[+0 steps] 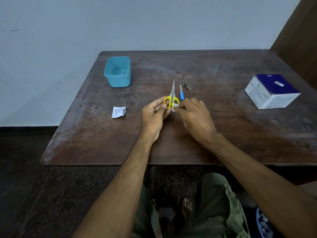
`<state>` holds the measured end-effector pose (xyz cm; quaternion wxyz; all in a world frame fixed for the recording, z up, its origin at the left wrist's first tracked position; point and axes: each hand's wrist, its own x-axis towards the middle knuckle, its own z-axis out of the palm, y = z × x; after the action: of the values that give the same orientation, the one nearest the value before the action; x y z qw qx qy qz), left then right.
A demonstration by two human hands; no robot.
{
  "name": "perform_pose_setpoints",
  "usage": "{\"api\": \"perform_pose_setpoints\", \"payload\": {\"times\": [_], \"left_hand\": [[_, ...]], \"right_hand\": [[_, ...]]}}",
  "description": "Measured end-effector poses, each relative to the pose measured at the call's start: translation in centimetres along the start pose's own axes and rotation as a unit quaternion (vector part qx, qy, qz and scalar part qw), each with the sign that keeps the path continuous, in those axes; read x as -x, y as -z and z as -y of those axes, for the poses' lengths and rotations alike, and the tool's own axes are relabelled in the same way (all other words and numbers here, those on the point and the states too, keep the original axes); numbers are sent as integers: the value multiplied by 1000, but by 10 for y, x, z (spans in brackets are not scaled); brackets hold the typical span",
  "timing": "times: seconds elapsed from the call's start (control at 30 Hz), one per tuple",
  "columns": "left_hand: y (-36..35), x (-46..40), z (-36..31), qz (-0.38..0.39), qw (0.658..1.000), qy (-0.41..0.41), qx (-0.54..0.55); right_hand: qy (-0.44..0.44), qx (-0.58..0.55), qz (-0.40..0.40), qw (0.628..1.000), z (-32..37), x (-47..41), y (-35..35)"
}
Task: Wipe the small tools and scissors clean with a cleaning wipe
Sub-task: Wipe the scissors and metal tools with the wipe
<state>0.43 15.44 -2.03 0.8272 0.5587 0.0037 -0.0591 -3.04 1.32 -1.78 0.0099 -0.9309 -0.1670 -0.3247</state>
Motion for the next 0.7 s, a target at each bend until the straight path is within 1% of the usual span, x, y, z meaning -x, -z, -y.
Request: {"api": "perform_pose_setpoints", "payload": {"times": [0.17,0.3,0.37,0.5,0.57,0.6,0.7], "left_hand": [[0,1,0,-8,1000,5,11],[0,1,0,-11,1000,0,19],[0,0,1,-7,1000,-4,7],[-2,1,6,-8,999,-16,-45],[-3,1,8,-13,998,-26,-63],[-3,1,9,-15,997,-32,-71],[-4,2,10,-15,995,-55,-87]], "right_hand": [[-55,-19,-40,997,-10,-17,2],[-18,-17,-30,999,5,-8,-7],[-20,-23,-28,999,9,-1,-7],[-72,-100,-89,988,-1,-16,6],[-84,-79,-98,988,-8,-29,13],[-81,-54,-86,992,-9,-35,14],[-21,23,-32,999,-7,-42,8]]}}
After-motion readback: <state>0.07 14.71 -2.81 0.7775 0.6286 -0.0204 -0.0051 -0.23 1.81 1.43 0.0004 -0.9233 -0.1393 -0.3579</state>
